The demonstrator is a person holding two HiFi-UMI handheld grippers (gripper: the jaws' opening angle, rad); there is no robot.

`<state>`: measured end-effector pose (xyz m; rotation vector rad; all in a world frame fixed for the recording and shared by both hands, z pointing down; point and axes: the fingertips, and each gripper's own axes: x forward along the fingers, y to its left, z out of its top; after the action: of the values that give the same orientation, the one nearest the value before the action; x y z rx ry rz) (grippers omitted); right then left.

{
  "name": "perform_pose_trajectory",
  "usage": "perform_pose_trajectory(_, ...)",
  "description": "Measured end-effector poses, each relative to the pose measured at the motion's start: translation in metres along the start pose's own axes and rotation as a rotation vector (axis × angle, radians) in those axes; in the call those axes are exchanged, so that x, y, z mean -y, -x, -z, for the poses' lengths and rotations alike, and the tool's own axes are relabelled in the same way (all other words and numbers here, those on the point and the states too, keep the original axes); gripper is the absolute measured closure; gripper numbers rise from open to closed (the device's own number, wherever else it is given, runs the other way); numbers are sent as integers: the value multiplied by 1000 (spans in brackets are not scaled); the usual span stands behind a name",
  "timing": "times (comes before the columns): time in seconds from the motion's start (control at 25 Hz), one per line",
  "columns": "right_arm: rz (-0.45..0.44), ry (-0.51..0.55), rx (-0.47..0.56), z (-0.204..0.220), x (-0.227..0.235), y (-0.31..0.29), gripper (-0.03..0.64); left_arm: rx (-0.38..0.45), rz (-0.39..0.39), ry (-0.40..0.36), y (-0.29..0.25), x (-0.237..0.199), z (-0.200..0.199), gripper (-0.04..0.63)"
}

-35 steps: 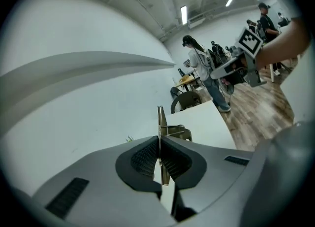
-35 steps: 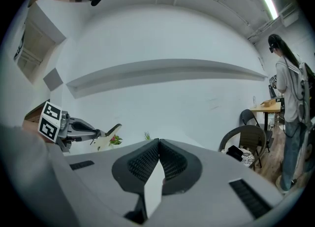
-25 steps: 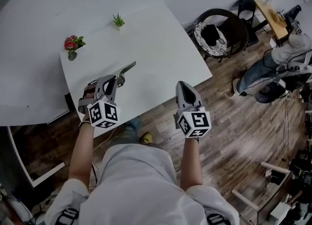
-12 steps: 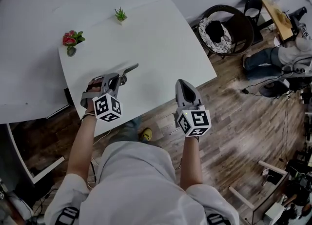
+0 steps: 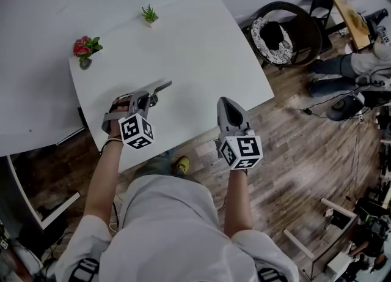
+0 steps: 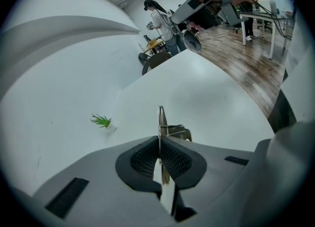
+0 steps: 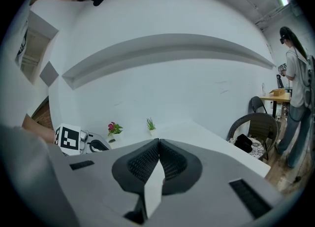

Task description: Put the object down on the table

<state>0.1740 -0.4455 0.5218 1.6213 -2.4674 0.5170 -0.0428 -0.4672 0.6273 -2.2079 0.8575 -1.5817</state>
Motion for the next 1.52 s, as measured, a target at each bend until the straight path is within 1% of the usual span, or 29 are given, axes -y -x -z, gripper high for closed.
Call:
perform_pose_trajectory(0.12,5,-1,-9,1,2,-5,607,-18,17,-16,-8,4,4,572)
perform_pose_trajectory(0.28,2,-4,-22,5,2,-10,607,-46,32,-59,-19,11,10,572)
perform_pose_trajectory(0.4,4,-1,-33,8,2,-12,607,-51,38,-74,-25,15,10,571)
perform_pose_trajectory(0.92,10,-1,-48,13,2,-11,607,-43,77,-59,-30,31,10,569)
perform_pose_trajectory(1.12,13,1,-51,14,3,-7,607,-45,90,-50,-29,40,10,552)
perform_pose_trajectory(1.32,15,5,-47,12,2,-5,607,-56,124,-28,-30,46,12,531)
perform_pose_trajectory(1.52,21,10,-50,12,2,-2,607,-61,137,-32,-32,52,13,514)
